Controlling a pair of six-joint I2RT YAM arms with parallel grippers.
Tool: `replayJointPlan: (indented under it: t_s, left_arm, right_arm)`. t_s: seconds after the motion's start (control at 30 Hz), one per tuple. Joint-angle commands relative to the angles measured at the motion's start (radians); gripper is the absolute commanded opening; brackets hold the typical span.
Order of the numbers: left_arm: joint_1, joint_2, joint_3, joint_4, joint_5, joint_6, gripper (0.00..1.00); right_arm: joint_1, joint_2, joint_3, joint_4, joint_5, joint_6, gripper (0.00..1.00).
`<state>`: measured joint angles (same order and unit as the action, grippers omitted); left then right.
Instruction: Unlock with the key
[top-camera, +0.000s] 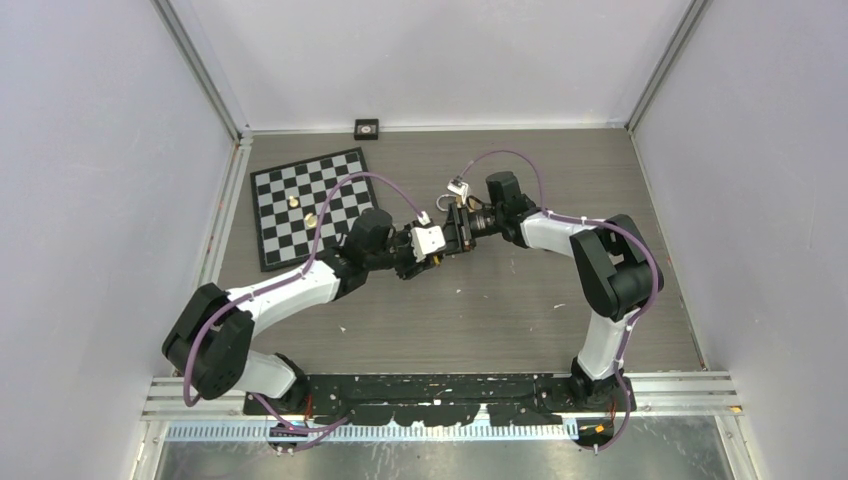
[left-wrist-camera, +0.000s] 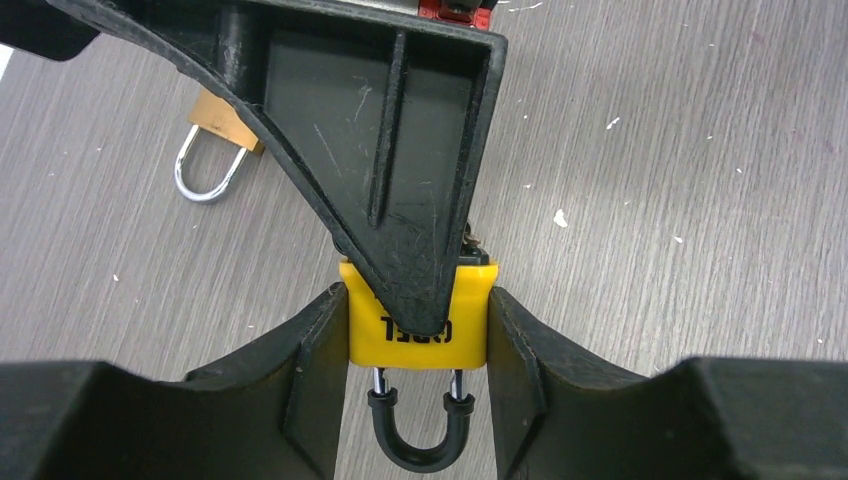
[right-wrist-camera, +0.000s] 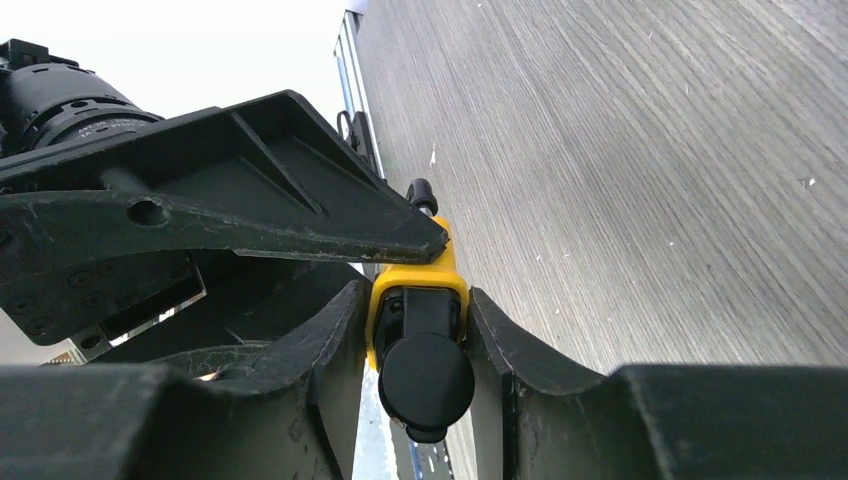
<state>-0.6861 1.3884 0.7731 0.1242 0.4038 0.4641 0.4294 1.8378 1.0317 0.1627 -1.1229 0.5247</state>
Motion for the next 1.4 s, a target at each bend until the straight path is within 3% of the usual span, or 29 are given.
replayJointPlan:
  t_s: [0.0, 0.1, 0.27, 0.3, 0.43, 0.77, 1.1, 1.37]
  left_arm:
    - [-0.003, -0.012, 0.023, 0.115, -0.032, -0.002, 0.01]
    - [-0.003, -0.020, 0.027, 0.081, -0.028, 0.006, 0.12]
    - [0.001, -0.050, 0.025, 0.039, -0.009, 0.014, 0.62]
    - [0.003, -0.061, 0.024, 0.029, 0.004, 0.022, 0.68]
    - [0.007, -0.097, 0.022, -0.005, 0.050, 0.060, 0.77]
    - [0.008, -0.081, 0.045, -0.028, 0.093, 0.211, 0.76]
    - [-0.016, -0.021, 0.058, 0.010, 0.111, 0.304, 0.52]
    - [-0.054, 0.029, 0.026, 0.090, 0.076, 0.285, 0.45]
  right_arm:
    - [-0.005, -0.014, 0.001, 0.076, -0.050, 0.040, 0.10]
    - [-0.029, -0.041, -0.001, 0.075, -0.051, 0.032, 0.01]
    - [-0.081, -0.109, 0.010, 0.000, -0.048, -0.046, 0.00]
    - [-0.090, -0.126, 0.018, -0.043, -0.046, -0.090, 0.00]
    - [-0.114, -0.187, 0.046, -0.215, -0.031, -0.247, 0.01]
    - [-0.141, -0.237, 0.046, -0.261, -0.046, -0.275, 0.00]
    - [-0.147, -0.249, 0.039, -0.239, -0.067, -0.254, 0.00]
    - [-0.147, -0.235, 0.031, -0.186, -0.083, -0.208, 0.00]
